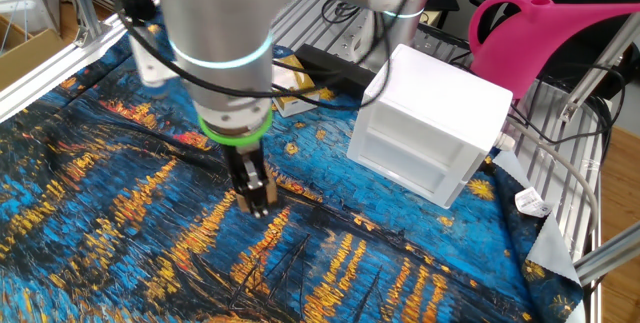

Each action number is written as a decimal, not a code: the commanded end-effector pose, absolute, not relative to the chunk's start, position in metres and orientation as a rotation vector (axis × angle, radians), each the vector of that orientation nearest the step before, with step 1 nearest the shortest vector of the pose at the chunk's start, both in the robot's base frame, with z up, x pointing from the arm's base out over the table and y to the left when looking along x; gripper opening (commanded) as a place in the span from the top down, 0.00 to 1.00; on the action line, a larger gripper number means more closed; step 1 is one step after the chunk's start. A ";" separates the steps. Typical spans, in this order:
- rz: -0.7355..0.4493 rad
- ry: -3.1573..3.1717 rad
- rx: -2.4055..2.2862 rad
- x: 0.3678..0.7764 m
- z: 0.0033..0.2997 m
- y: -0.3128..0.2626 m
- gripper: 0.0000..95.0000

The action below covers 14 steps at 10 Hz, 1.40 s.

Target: Pick up the small block on the left and move it to the right

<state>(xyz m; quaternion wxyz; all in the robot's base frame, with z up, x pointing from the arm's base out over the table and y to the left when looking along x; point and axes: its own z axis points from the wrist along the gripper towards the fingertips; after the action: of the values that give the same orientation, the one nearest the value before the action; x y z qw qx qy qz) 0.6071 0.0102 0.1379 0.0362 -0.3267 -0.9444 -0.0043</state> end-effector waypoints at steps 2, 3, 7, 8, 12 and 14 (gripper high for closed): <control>0.000 -2.856 -1.014 0.617 0.136 0.017 1.00; 0.001 -2.850 -1.026 0.621 0.134 0.017 1.00; 0.006 -2.835 -1.079 0.619 0.131 0.017 1.00; 0.007 -2.833 -1.080 0.618 0.131 0.017 1.00; 0.011 -2.824 -1.100 0.613 0.128 0.017 0.40; 0.015 -2.829 -1.090 0.612 0.128 0.017 0.20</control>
<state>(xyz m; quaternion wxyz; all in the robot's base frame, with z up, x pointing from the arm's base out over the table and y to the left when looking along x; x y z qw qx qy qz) 0.6110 0.0168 0.1280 0.0529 -0.3583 -0.9321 0.0051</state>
